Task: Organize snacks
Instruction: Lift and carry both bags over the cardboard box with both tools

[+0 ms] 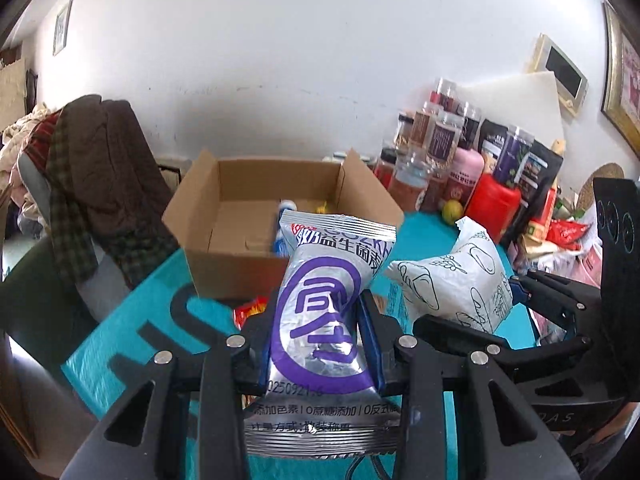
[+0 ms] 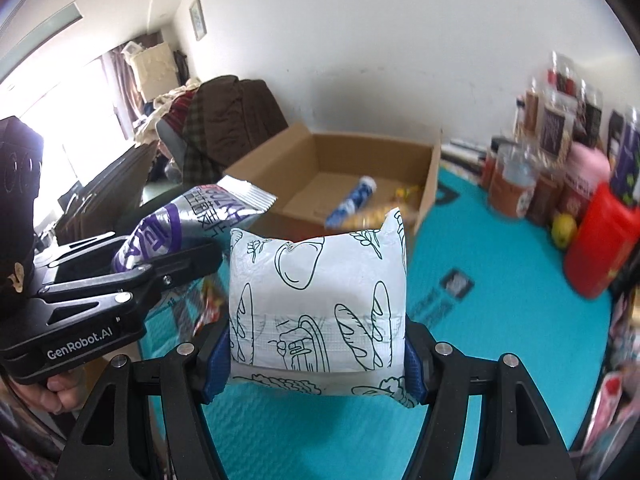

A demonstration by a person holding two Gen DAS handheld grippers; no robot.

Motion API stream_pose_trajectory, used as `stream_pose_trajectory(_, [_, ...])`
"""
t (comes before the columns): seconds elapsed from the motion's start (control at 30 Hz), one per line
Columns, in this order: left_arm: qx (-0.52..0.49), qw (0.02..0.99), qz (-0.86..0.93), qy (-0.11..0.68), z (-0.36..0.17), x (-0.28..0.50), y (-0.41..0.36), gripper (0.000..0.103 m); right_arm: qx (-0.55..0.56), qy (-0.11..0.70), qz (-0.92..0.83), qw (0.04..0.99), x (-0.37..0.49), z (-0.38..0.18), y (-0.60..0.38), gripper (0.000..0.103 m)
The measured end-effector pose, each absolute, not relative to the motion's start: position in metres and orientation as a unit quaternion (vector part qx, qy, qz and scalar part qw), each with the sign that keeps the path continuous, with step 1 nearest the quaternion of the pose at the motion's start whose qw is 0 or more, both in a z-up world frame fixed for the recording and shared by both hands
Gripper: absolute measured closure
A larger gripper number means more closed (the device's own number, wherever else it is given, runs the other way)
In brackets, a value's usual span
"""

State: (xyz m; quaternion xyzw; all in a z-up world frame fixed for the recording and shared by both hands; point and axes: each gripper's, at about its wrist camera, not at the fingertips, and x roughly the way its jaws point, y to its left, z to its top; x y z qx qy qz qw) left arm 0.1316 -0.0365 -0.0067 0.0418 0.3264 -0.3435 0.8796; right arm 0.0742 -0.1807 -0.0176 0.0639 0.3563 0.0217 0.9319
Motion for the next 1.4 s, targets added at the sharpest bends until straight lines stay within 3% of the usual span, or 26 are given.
stream_pose_trajectory(0.8, [0.051, 0.890, -0.366, 0.266, 0.035, 0.249, -0.087, 0.068, 0.039, 0.308, 0.022, 0.950, 0.191, 0.026, -0.224, 0.035])
stream_pose_trajectory(1.4, [0.084, 0.881, -0.335, 0.322, -0.008, 0.353, -0.133, 0.068, 0.060, 0.375, 0.019, 0.925, 0.296, -0.006, -0.257, 0.035])
